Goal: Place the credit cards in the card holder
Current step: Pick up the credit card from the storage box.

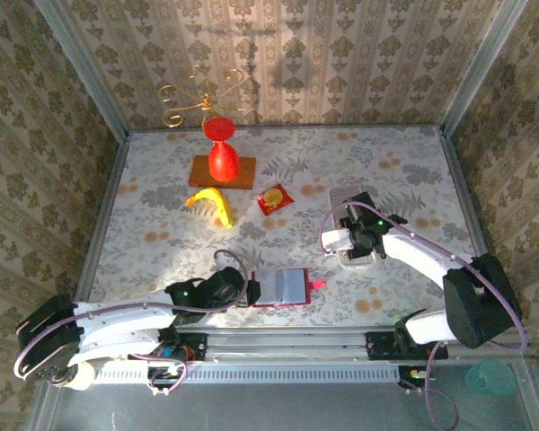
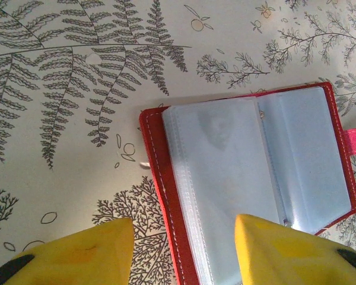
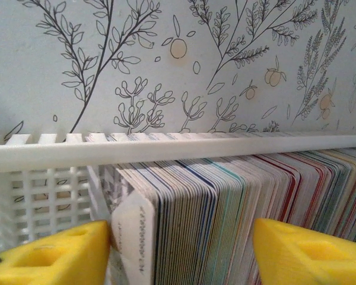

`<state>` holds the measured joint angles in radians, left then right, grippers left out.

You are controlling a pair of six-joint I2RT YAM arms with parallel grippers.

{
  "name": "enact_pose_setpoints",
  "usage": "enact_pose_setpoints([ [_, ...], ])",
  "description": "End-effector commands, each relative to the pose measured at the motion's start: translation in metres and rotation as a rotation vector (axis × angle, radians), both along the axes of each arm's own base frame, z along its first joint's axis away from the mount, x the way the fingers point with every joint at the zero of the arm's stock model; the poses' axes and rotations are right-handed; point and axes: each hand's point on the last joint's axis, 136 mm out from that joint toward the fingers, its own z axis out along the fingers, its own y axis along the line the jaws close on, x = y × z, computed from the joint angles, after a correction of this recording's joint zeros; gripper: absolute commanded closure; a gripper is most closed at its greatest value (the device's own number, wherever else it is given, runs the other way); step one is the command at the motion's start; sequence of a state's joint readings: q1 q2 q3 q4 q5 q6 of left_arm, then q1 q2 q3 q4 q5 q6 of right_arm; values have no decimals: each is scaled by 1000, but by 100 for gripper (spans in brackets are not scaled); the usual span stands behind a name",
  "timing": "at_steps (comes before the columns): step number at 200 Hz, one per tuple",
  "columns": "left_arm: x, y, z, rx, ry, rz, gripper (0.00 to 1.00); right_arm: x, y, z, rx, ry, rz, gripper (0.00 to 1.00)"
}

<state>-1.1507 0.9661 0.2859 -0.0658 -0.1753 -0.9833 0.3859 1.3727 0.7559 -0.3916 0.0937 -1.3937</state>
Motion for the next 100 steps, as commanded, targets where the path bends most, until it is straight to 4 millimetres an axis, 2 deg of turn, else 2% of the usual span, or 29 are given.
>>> enact_pose_setpoints([
  [1, 0, -2, 2, -12, 4, -4, 53, 7, -2, 12, -17, -69, 3, 43],
  [66, -1, -2, 1, -9, 9, -4, 54, 2, -4, 13, -24, -64, 4, 54],
  [100, -1, -3, 1, -10, 12, -6, 55, 1, -4, 19, -18, -85, 5, 59],
])
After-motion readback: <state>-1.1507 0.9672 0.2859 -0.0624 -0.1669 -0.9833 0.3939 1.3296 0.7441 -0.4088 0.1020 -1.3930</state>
